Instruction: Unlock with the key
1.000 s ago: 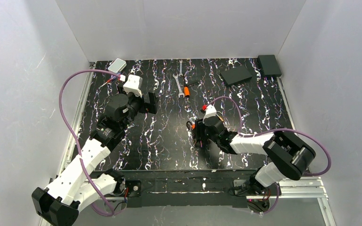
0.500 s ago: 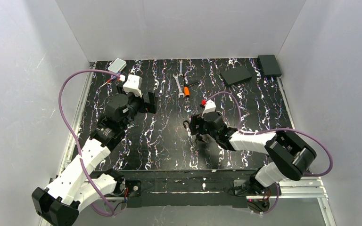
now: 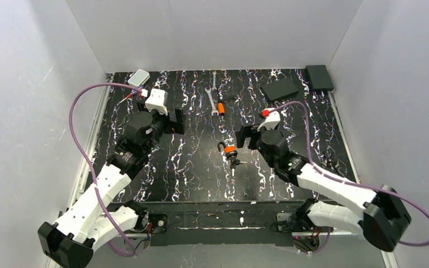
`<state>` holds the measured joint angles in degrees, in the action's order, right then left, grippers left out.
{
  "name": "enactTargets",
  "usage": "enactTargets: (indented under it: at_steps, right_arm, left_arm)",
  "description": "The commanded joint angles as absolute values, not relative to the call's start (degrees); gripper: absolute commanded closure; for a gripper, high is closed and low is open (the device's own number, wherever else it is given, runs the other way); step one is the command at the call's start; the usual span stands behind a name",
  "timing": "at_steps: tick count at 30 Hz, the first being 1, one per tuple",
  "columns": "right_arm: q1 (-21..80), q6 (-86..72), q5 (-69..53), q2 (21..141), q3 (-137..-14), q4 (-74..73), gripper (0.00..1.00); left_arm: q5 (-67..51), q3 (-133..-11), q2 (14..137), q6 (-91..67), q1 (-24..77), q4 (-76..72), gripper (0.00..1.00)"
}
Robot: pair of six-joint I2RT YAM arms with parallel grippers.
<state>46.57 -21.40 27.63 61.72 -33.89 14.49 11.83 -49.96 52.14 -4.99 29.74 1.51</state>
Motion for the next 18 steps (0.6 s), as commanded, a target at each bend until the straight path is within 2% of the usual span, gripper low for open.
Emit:
enactTargets:
  at_steps: [1, 8, 12, 18]
  right_arm:
    - [46.4, -23.7, 35.2, 52.4, -34.7, 7.7, 0.02]
    - [46.4, -25.3, 39.6, 37.0, -32.3, 1.9, 0.02]
    - [46.4, -30.3, 41.6, 33.9, -34.8, -6.6, 0.02]
    - [46.4, -31.2, 41.8, 32.0, -34.9, -9.5, 0.02]
  left_arm:
    - [14.7, -49.2, 51.1, -3.9, 29.4, 0.3, 0.02]
    - [15.4, -48.4, 49.4, -3.9, 29.4, -1.9, 0.02]
    - [15.2, -48.5, 49.6, -4.1, 29.5, -1.8, 0.02]
    - [15.3, -48.5, 49.8, -4.2, 29.4, -1.7, 0.02]
